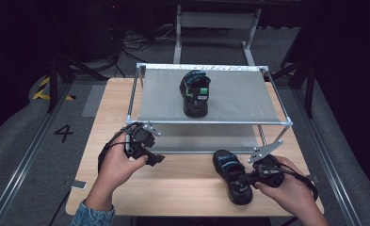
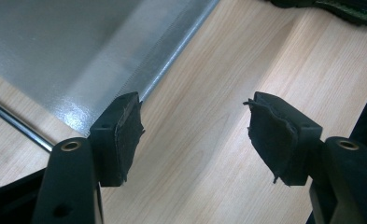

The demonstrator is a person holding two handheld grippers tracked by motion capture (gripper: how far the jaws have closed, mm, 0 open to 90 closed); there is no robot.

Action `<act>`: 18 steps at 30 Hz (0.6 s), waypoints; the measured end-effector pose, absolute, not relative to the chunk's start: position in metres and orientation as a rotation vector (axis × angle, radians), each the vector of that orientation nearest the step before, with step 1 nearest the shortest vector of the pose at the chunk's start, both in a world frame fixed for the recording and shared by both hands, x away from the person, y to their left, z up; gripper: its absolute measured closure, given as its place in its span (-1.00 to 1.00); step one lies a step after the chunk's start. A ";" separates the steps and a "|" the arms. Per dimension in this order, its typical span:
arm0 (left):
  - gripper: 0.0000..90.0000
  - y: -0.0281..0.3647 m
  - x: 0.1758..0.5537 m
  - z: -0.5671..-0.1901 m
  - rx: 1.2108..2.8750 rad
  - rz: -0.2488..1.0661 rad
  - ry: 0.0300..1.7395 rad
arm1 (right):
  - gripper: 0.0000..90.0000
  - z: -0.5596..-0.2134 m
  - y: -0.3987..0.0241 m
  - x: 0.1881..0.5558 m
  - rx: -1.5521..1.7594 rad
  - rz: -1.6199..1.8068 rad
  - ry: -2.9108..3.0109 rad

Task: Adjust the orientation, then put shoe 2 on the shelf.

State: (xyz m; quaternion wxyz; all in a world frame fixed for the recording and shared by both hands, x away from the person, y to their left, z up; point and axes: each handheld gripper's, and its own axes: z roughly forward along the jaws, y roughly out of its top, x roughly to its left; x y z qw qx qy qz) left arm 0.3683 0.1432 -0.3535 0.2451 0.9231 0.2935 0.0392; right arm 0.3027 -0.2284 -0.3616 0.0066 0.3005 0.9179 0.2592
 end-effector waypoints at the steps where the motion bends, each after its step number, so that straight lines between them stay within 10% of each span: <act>1: -0.22 0.143 0.368 -0.354 2.520 0.107 0.801 | 0.89 -0.362 -0.228 0.303 0.940 0.811 2.871; 18: -0.24 0.149 0.366 -0.357 2.516 0.092 0.826 | 0.37 -0.363 -0.223 0.305 0.847 0.820 2.812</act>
